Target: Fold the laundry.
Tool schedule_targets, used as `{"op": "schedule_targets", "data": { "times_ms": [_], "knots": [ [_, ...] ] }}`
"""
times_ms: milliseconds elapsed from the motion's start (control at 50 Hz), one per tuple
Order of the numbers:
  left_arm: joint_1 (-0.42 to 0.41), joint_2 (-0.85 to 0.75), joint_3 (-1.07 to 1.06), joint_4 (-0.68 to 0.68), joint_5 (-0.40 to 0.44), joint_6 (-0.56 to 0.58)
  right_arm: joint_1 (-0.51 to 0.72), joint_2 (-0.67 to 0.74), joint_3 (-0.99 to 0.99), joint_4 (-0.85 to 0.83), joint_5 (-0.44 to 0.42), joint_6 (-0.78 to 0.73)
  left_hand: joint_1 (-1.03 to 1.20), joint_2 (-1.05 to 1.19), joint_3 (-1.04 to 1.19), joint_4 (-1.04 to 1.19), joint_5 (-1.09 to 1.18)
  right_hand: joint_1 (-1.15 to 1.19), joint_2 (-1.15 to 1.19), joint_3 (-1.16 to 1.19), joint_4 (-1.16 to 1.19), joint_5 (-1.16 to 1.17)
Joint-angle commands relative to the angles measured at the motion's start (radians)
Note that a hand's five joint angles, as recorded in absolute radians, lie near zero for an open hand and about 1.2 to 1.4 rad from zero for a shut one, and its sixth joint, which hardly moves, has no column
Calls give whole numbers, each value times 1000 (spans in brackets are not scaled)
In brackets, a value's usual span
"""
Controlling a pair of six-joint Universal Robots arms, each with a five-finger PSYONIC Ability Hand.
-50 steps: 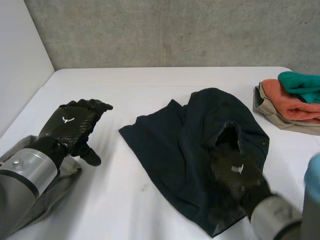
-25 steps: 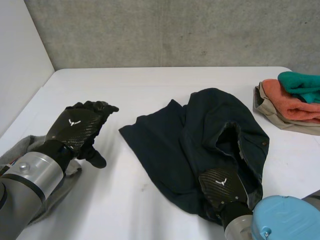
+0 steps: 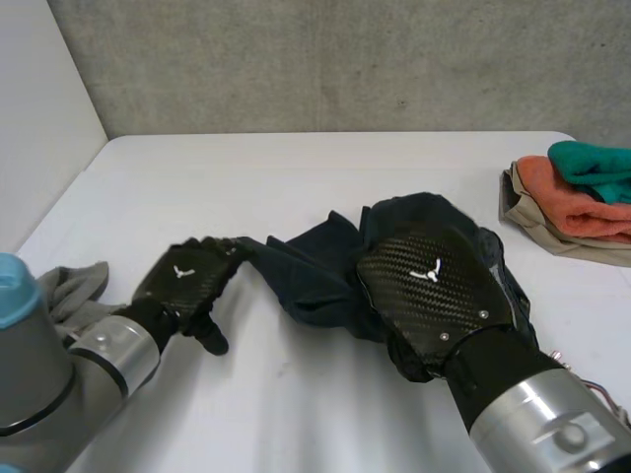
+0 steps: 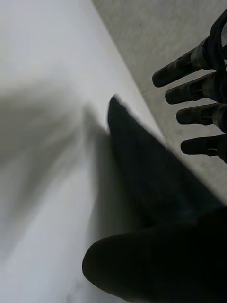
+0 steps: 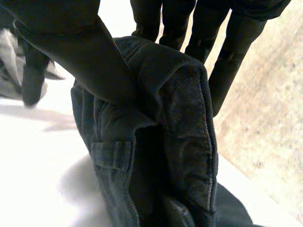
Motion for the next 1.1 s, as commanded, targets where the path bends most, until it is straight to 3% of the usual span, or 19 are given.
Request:
{"op": "schedule_targets", "data": {
  "times_ms": [20,200,260,440,540,700,840,900,920,980,1100],
  "knots": [
    [-17,-154,36,106,-13,-6,30,-51,-15,8,-10,3,-20,-30,-36,-27,-47,317,244,215,200,219],
    [-100,-283,79,244,-146,-55,41,-91,-3,19,-47,14,-16,-26,-33,-24,-44,317,244,215,200,219],
    [-119,-286,73,261,-174,-53,30,-91,3,20,-46,19,151,141,135,144,124,317,244,215,200,219],
    [-42,-128,9,281,-223,-55,-10,-77,20,11,-52,17,207,197,191,200,180,317,244,215,200,219],
    [51,-32,-14,287,-177,-62,-5,-77,14,16,-56,14,116,106,100,109,89,317,244,215,200,219],
    [27,-132,15,218,33,-32,-5,-86,11,16,-87,11,-7,-17,-23,-15,-35,317,244,215,200,219],
    [-46,-293,111,180,-13,30,-42,-108,11,25,-138,14,13,3,-3,6,-14,317,244,215,200,219],
    [-56,-332,154,174,-59,44,-57,-125,10,37,-155,14,227,217,210,219,199,317,244,215,200,219],
    [-56,-343,177,169,-92,47,-68,-135,8,48,-165,11,594,584,578,587,566,317,244,215,200,219],
    [-48,-322,197,166,-122,42,-91,-149,0,65,-176,6,1201,1191,1184,1193,1173,317,244,215,200,219],
    [-16,-93,167,143,-96,34,-236,-128,-70,115,-196,-92,1202,1192,1186,1195,1175,317,244,215,200,219]
  ]
}}
